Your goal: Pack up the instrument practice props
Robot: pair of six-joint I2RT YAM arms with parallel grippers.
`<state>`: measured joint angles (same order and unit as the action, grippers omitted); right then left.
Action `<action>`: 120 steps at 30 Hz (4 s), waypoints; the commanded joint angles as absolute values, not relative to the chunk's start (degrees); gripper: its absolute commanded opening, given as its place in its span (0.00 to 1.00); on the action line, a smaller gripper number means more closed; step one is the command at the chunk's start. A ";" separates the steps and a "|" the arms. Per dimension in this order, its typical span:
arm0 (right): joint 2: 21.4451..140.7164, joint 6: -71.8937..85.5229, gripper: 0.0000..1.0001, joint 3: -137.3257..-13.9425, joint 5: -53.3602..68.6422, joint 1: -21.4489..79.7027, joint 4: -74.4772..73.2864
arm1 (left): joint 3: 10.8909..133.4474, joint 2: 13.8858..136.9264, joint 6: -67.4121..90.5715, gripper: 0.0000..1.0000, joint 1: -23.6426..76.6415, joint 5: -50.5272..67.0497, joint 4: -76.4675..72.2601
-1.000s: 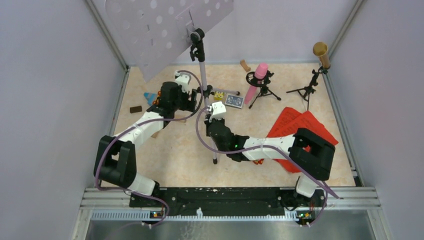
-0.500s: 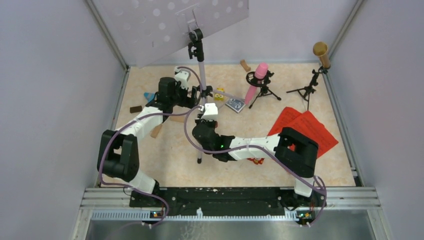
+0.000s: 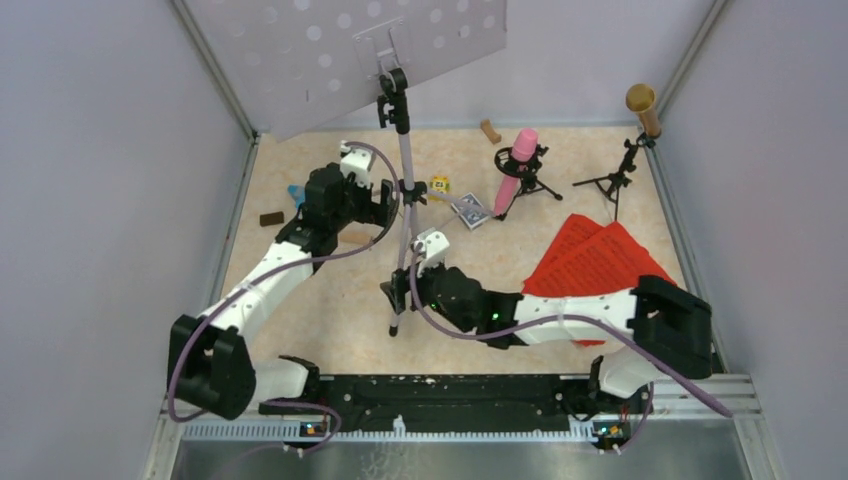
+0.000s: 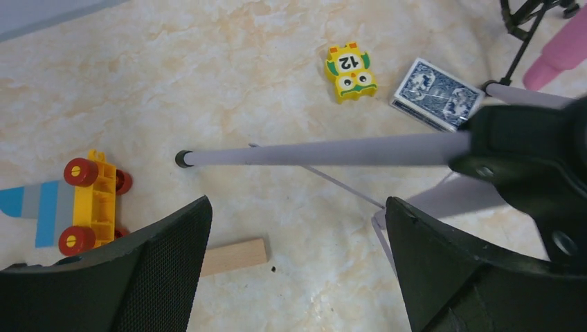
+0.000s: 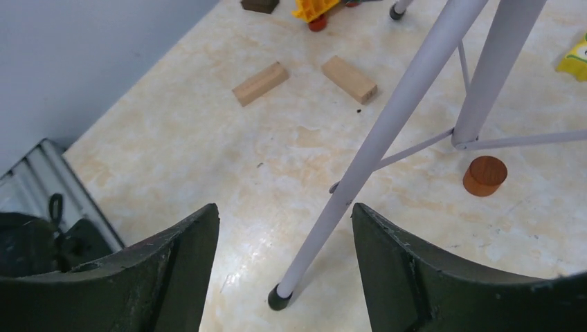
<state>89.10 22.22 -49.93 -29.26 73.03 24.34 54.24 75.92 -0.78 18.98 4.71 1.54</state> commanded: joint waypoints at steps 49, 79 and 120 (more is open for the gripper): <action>67.67 5.14 0.53 -41.84 8.09 46.63 29.52 | 51.42 71.92 2.59 0.87 19.25 31.32 -37.27; 85.84 -12.18 0.39 -51.70 4.95 46.59 43.74 | 53.05 76.77 -5.63 0.00 19.24 38.49 -31.01; 99.40 -101.93 0.15 -48.96 -18.91 61.61 47.02 | 53.98 79.47 -5.58 0.00 19.15 38.75 -29.76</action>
